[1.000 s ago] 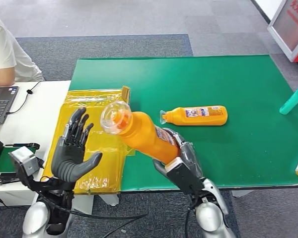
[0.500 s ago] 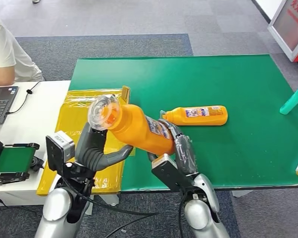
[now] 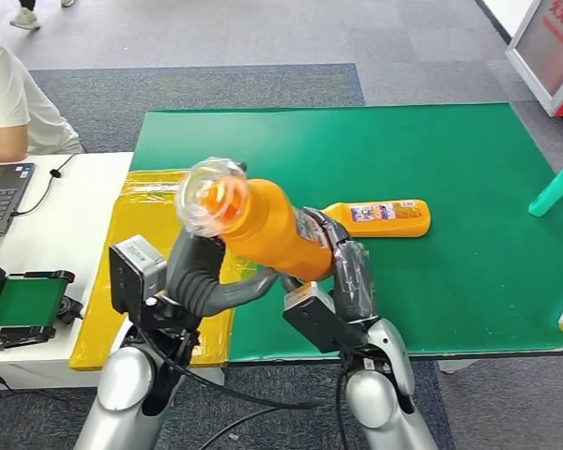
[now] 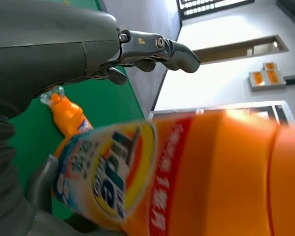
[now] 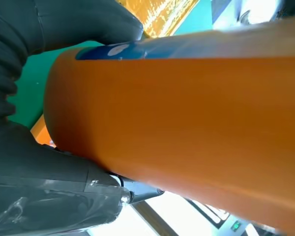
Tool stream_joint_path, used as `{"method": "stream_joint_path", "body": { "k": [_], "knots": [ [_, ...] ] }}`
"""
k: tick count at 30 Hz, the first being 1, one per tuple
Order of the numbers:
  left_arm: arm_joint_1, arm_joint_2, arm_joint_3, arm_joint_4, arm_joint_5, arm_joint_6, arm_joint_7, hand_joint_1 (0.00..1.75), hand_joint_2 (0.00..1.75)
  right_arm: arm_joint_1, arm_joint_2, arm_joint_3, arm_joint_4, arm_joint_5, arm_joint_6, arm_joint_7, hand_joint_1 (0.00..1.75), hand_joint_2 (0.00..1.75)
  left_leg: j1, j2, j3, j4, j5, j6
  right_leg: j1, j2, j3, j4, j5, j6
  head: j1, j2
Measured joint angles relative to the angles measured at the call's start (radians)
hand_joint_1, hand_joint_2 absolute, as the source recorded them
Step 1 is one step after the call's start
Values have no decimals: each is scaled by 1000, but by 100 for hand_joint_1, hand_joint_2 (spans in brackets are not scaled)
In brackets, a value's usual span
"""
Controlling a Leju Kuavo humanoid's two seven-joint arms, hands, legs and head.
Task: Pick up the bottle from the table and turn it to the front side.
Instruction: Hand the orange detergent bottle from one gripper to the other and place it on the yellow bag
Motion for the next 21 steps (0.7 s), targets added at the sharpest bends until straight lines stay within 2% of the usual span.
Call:
{"method": "stream_joint_path", "body": {
  "k": [6, 18, 21],
  "knots": [
    [-14, 3, -37, 16, 1, -12, 3, 0, 175, -2, -1, 20, 0, 5, 2, 0, 175, 175, 0, 0, 0, 0, 0, 0, 0, 0, 0, 0, 0, 0, 0, 0],
    [-35, 5, -45, 19, -75, -46, 11, 0, 175, 7, -3, 17, 0, 9, -6, -8, 175, 175, 0, 0, -1, 0, 0, 0, 0, 0, 0, 0, 0, 0, 0, 0],
    [-36, 5, -44, 19, -108, -37, 11, 131, 175, 10, -4, 17, -1, 23, -15, -6, 175, 175, 0, 0, -1, 0, 0, 0, 0, 0, 0, 0, 0, 0, 0, 0]
  ]
}}
